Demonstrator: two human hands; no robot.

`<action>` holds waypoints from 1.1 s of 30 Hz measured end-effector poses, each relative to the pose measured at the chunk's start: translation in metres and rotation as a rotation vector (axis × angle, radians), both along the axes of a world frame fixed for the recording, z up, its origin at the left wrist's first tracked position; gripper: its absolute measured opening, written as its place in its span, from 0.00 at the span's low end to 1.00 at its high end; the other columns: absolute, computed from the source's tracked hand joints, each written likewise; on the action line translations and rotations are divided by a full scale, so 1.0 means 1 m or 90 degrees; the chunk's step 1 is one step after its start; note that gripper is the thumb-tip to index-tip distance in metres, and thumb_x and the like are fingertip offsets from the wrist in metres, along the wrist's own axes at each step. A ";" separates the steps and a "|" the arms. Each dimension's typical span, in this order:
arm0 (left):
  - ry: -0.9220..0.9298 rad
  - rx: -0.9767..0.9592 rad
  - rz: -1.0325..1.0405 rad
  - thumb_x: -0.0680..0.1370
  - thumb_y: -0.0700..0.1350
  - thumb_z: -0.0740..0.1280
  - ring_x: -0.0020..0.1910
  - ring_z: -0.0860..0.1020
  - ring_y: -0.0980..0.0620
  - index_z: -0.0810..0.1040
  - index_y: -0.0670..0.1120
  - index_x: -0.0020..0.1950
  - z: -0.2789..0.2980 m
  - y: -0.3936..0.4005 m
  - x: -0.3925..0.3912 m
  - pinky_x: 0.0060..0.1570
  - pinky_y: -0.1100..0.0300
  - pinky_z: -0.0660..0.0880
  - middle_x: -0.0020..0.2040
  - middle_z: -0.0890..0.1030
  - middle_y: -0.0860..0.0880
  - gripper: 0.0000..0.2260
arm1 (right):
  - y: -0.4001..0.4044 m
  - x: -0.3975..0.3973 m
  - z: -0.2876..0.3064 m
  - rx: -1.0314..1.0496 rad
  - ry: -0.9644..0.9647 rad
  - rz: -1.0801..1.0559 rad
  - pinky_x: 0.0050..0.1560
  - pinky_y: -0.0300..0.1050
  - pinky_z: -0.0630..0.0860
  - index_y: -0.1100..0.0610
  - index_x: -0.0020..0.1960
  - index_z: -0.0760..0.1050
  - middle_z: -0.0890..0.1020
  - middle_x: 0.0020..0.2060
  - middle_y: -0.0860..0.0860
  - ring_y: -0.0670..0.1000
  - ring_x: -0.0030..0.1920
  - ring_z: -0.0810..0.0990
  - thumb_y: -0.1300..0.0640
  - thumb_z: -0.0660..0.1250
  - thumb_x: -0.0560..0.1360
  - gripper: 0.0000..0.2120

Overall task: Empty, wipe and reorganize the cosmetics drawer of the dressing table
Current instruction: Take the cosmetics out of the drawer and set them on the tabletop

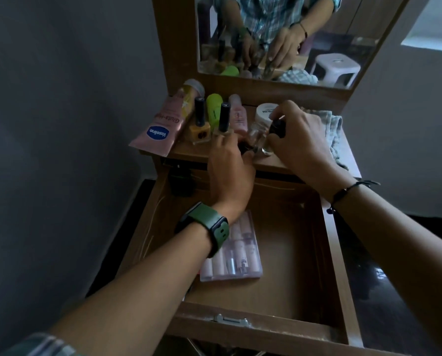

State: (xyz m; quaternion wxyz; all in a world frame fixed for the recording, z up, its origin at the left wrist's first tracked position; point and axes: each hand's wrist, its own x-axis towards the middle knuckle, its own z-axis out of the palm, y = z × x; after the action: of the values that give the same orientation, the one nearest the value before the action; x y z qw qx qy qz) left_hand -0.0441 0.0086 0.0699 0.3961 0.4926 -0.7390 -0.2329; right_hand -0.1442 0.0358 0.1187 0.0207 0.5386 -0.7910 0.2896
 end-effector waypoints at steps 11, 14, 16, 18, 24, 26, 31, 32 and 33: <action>-0.010 -0.026 0.029 0.76 0.41 0.66 0.58 0.75 0.48 0.74 0.41 0.59 0.001 -0.003 -0.006 0.46 0.67 0.63 0.60 0.76 0.44 0.12 | 0.001 -0.002 -0.007 0.028 0.032 0.054 0.45 0.45 0.67 0.60 0.64 0.67 0.75 0.59 0.60 0.60 0.54 0.75 0.65 0.66 0.72 0.22; 0.005 -0.005 0.049 0.76 0.43 0.66 0.59 0.73 0.49 0.73 0.42 0.61 -0.001 -0.001 -0.008 0.46 0.67 0.62 0.61 0.74 0.45 0.14 | 0.004 0.000 -0.009 0.030 0.025 0.050 0.47 0.46 0.68 0.59 0.66 0.65 0.74 0.59 0.59 0.59 0.54 0.75 0.66 0.66 0.71 0.25; 0.002 0.001 0.051 0.76 0.44 0.66 0.60 0.73 0.49 0.72 0.42 0.62 -0.003 0.000 -0.008 0.47 0.67 0.62 0.62 0.74 0.45 0.15 | 0.007 0.000 -0.010 0.028 0.017 0.046 0.45 0.45 0.67 0.59 0.67 0.64 0.74 0.59 0.59 0.57 0.53 0.74 0.66 0.66 0.71 0.26; -0.003 0.005 0.052 0.76 0.45 0.66 0.60 0.73 0.49 0.71 0.42 0.62 -0.004 -0.001 -0.008 0.49 0.66 0.62 0.61 0.75 0.45 0.16 | 0.011 0.001 -0.009 0.032 0.004 0.040 0.44 0.43 0.65 0.58 0.67 0.63 0.74 0.59 0.58 0.55 0.52 0.74 0.67 0.65 0.71 0.27; -0.007 0.028 0.046 0.76 0.43 0.66 0.57 0.74 0.49 0.71 0.41 0.59 -0.002 0.000 -0.007 0.49 0.64 0.65 0.59 0.75 0.45 0.14 | 0.041 0.012 0.004 0.015 -0.019 0.000 0.46 0.41 0.63 0.54 0.70 0.59 0.73 0.61 0.56 0.55 0.53 0.73 0.65 0.63 0.72 0.28; 0.013 0.042 0.032 0.75 0.42 0.67 0.53 0.73 0.51 0.71 0.40 0.57 0.000 0.003 -0.004 0.47 0.64 0.66 0.56 0.75 0.45 0.13 | 0.054 0.019 0.004 -0.021 -0.018 0.001 0.45 0.38 0.61 0.54 0.69 0.61 0.74 0.59 0.55 0.52 0.48 0.71 0.66 0.62 0.72 0.26; 0.157 0.097 -0.001 0.75 0.38 0.66 0.41 0.73 0.58 0.69 0.45 0.56 -0.003 0.017 0.027 0.40 0.72 0.74 0.46 0.72 0.52 0.12 | 0.073 0.045 -0.018 -0.127 -0.056 0.027 0.37 0.39 0.66 0.59 0.59 0.70 0.75 0.44 0.51 0.50 0.39 0.74 0.69 0.63 0.70 0.18; 0.171 0.133 0.024 0.76 0.38 0.65 0.39 0.72 0.61 0.70 0.46 0.56 -0.007 0.019 0.039 0.38 0.74 0.73 0.46 0.72 0.53 0.11 | 0.073 0.049 -0.028 -0.124 -0.062 0.056 0.36 0.37 0.67 0.60 0.56 0.72 0.76 0.42 0.50 0.50 0.38 0.74 0.70 0.63 0.69 0.16; 0.185 0.176 0.063 0.76 0.37 0.64 0.40 0.72 0.62 0.70 0.46 0.57 -0.013 0.019 0.052 0.39 0.73 0.73 0.47 0.73 0.52 0.11 | 0.070 0.054 -0.039 -0.107 -0.072 0.090 0.37 0.35 0.69 0.60 0.53 0.74 0.77 0.41 0.51 0.50 0.38 0.75 0.70 0.63 0.69 0.14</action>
State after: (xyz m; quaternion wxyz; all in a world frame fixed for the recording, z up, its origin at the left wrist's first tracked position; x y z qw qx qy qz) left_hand 0.0075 0.0278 0.0567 0.4383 0.5394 -0.6100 -0.3806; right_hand -0.0904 0.1055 0.0793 0.0004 0.5720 -0.7240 0.3855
